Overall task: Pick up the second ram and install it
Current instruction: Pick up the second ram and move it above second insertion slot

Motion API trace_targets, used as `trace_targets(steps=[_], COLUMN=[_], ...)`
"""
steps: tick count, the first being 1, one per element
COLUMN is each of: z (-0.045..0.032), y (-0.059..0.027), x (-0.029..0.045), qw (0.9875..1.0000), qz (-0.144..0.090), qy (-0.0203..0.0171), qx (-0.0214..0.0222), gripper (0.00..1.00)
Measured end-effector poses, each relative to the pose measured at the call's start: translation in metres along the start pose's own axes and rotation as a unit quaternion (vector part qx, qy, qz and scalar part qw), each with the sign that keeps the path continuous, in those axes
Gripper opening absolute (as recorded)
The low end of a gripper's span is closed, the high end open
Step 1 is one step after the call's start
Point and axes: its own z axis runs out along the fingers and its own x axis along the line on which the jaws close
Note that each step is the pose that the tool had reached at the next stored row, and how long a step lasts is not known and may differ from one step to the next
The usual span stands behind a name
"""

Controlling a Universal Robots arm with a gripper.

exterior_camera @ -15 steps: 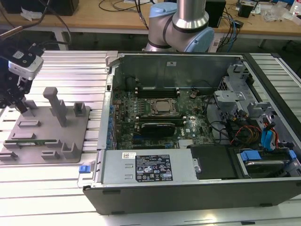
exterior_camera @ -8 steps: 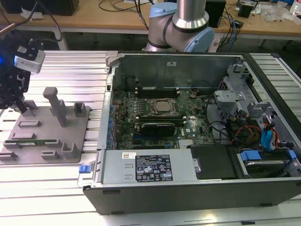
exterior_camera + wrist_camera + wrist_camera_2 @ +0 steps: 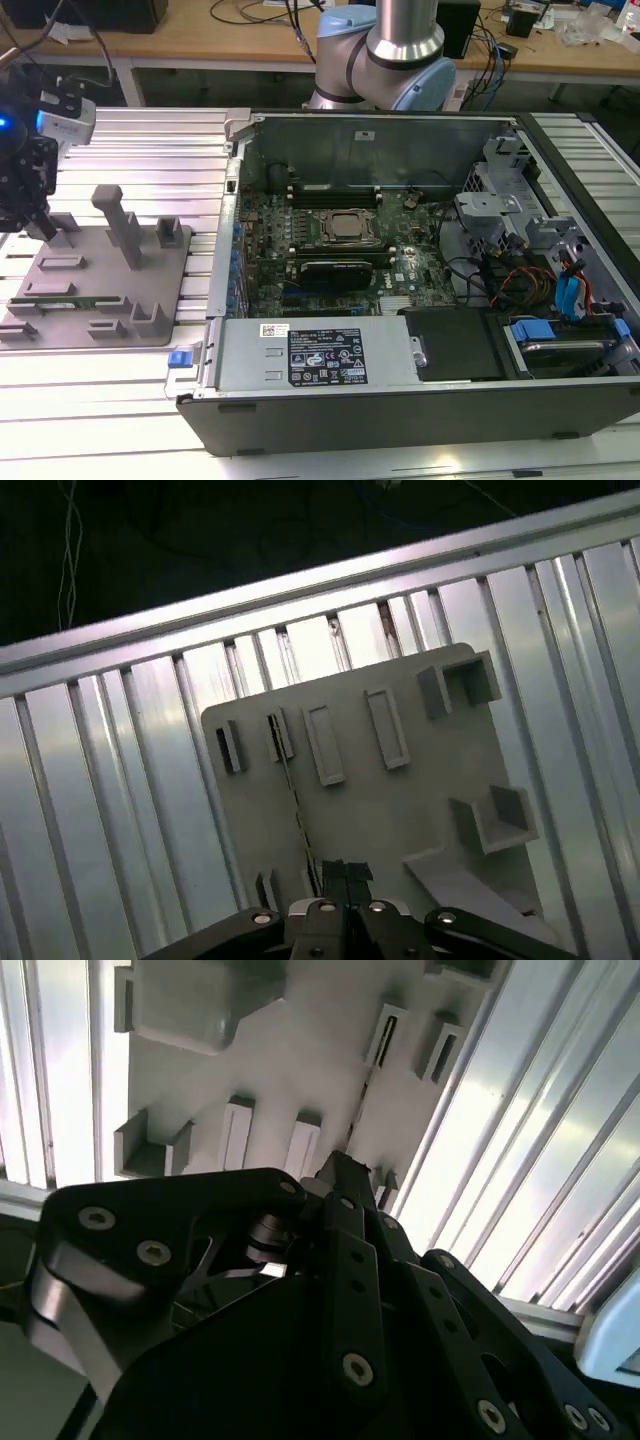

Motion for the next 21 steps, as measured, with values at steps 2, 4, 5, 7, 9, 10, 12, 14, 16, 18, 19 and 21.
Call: trace_targets(steps=[2,4,5,7,9,10,12,14,16,18,19,21], z=[0.0005,0.0012,0.0012,0.0024,0.0047,0.0057,0.0083,0.0108,0.0127,0.0156,0.0165,0.0182], y=[-0.0001,-0.0001,0.0,-0.0001,-0.0002,-0.0002,0.0002,0.0007,0.0014,0.002,0.0023,0.0029], x=[0.0,0.0,0.0,0.0,0.0001,0.0001,0.0003,0.0005,0.0007,0.0009,0.001,0.0012], qw=[0.9988,0.9962,0.9958,0.9958,0.9958,0.9958,0.9958,0.9958,0.9958,0.9958,0.9958,0.9958], qz=[-0.049,-0.087,-0.092,-0.092,-0.091,-0.091,-0.091,-0.091,-0.091,-0.091,-0.091,-0.091], qy=[0.0018,0.0032,0.0034,0.0033,0.0034,0.0034,0.0034,0.0034,0.0034,0.0034,0.0034,0.0034], qx=[-0.001,-0.0016,-0.0017,-0.0016,-0.0017,-0.0016,-0.0017,-0.0017,-0.0017,-0.0017,-0.0017,-0.0017], gripper=[0.08,0.08,0.08,0.08,0.08,0.08,0.08,0.08,0.08,0.08,0.08,0.08])
